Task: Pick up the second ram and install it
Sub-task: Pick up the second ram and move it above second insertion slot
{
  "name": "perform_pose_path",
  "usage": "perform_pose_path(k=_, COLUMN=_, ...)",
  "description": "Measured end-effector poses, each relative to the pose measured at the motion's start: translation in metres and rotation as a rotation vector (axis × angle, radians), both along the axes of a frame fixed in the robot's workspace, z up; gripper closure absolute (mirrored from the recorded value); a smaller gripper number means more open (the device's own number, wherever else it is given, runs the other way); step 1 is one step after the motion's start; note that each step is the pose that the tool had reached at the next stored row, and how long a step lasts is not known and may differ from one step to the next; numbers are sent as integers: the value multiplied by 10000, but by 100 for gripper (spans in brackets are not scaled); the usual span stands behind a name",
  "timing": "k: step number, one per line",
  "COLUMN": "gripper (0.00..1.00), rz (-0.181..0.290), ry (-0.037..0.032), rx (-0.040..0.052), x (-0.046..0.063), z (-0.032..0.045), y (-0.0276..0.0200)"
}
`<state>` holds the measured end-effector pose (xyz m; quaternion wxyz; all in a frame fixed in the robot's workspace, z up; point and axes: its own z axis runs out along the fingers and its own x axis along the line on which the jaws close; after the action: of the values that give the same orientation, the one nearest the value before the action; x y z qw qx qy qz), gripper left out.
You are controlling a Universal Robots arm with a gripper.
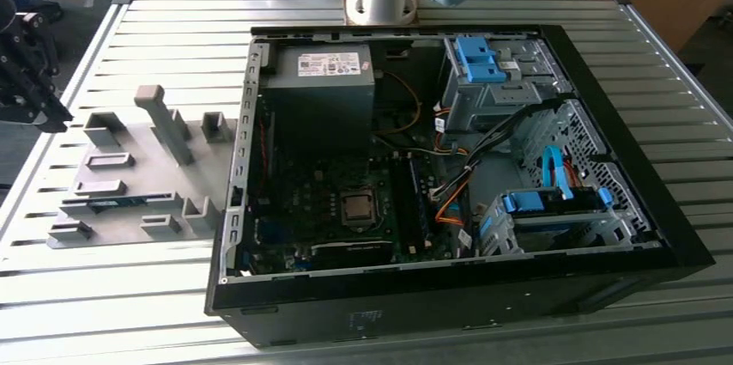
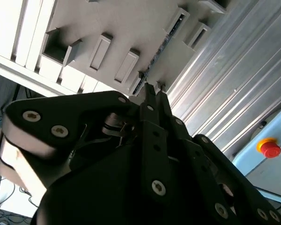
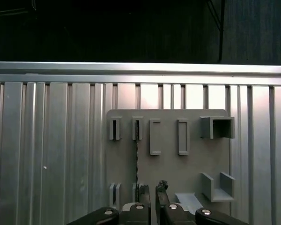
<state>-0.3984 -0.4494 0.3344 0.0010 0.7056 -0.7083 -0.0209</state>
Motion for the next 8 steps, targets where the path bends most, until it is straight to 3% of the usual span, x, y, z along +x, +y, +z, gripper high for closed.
perform_pose_path(k=5, gripper=64, rz=1, ry=0, rx=245, x=0, z=-51, y=-24)
perform_pose_path(k=8, gripper=52, rz=-5, ry=0, rx=283, x=-1, z=-96, y=-45)
